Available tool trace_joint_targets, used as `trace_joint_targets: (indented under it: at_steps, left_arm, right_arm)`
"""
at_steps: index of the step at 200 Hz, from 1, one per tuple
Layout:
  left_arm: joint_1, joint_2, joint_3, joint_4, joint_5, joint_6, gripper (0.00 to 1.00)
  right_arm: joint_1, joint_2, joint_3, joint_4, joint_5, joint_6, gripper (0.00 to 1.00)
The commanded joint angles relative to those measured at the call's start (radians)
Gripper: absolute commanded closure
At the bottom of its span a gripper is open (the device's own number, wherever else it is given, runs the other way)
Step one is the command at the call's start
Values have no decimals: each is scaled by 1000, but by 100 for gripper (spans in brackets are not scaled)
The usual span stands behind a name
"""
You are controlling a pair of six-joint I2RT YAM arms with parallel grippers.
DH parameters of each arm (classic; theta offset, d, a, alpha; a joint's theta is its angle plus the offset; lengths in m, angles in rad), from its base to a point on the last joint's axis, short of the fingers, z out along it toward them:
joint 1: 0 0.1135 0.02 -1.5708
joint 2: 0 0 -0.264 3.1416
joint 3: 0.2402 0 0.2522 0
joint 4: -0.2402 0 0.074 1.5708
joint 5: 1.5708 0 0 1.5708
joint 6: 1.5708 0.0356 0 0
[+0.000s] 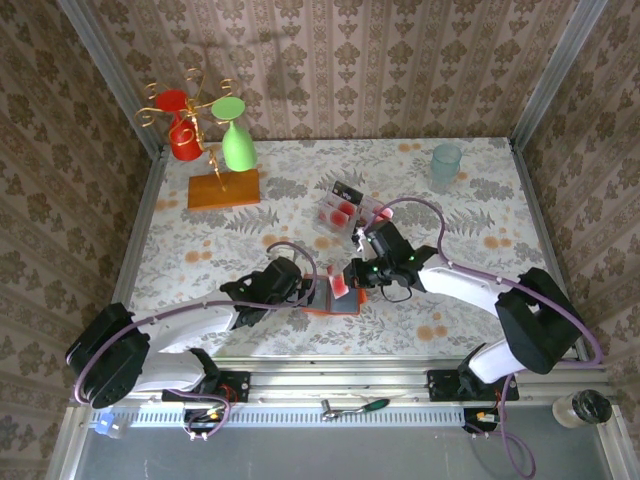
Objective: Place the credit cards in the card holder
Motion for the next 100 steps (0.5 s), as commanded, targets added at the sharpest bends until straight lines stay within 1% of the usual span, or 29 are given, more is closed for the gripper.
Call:
trace_joint_targets:
  at_steps: [1, 63, 100]
  left_arm:
    - [1, 11, -6, -13, -24, -6, 0]
    - [1, 32, 1, -4, -18, 10, 0]
    - [0, 52, 6, 0, -15, 20, 0]
  right_arm:
    - [16, 27, -10, 141, -47, 91, 100]
    - [26, 115, -13, 196, -52, 119, 100]
    - [26, 141, -14, 214, -63, 124, 100]
